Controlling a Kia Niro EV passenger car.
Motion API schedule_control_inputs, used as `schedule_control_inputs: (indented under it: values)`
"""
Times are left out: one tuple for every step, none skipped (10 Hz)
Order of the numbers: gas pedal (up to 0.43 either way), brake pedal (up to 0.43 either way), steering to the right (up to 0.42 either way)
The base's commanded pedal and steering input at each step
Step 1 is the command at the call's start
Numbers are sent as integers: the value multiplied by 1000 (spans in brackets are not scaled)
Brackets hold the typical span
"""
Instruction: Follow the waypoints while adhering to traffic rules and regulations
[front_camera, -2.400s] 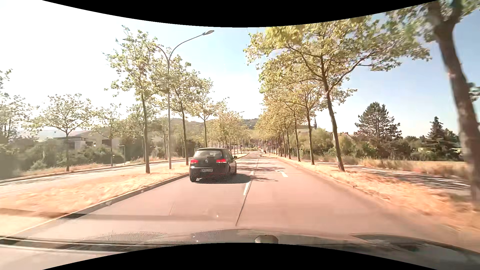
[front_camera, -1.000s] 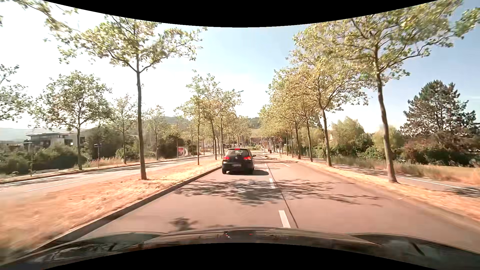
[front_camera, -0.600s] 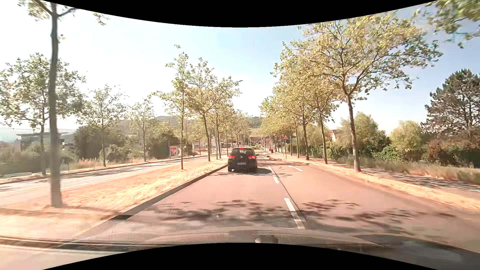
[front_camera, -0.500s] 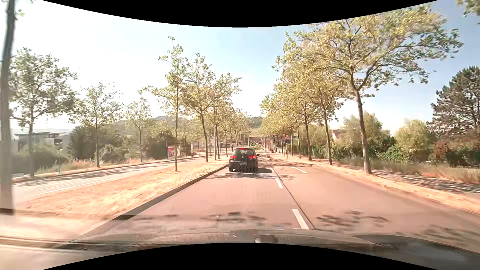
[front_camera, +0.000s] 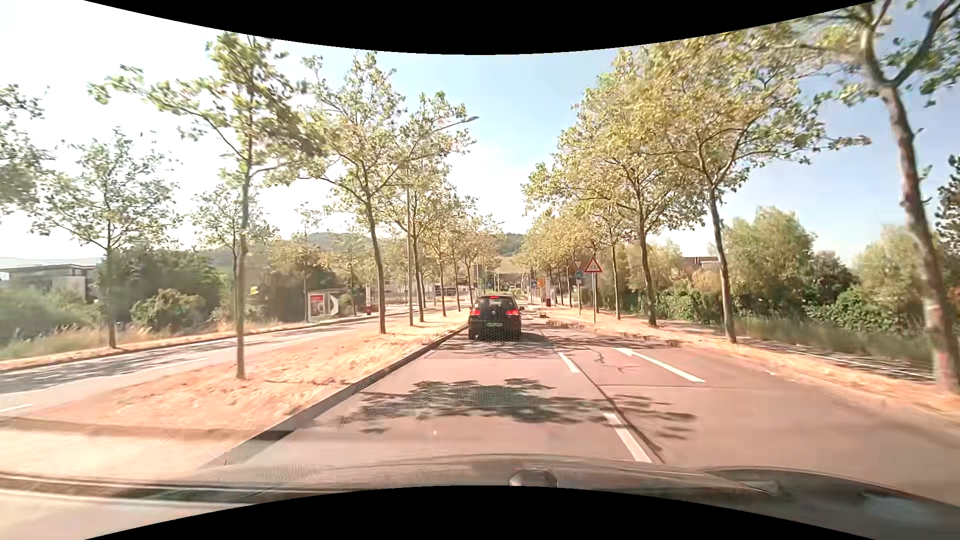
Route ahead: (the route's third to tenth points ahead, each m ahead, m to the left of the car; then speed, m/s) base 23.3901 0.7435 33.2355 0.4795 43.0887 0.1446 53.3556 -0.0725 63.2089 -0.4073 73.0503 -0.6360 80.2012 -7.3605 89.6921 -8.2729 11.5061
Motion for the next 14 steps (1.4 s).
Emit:
schedule_control_inputs:
  values:
    - [0,0,3]
    - [0,0,3]
    - [0,0,4]
    - [0,0,4]
    - [0,0,4]
    - [0,0,5]
    - [0,0,6]
    - [0,6,6]
    - [0,6,7]
    - [0,24,7]
    - [0,37,7]
    - [0,43,7]
    - [0,49,8]
    - [0,61,8]
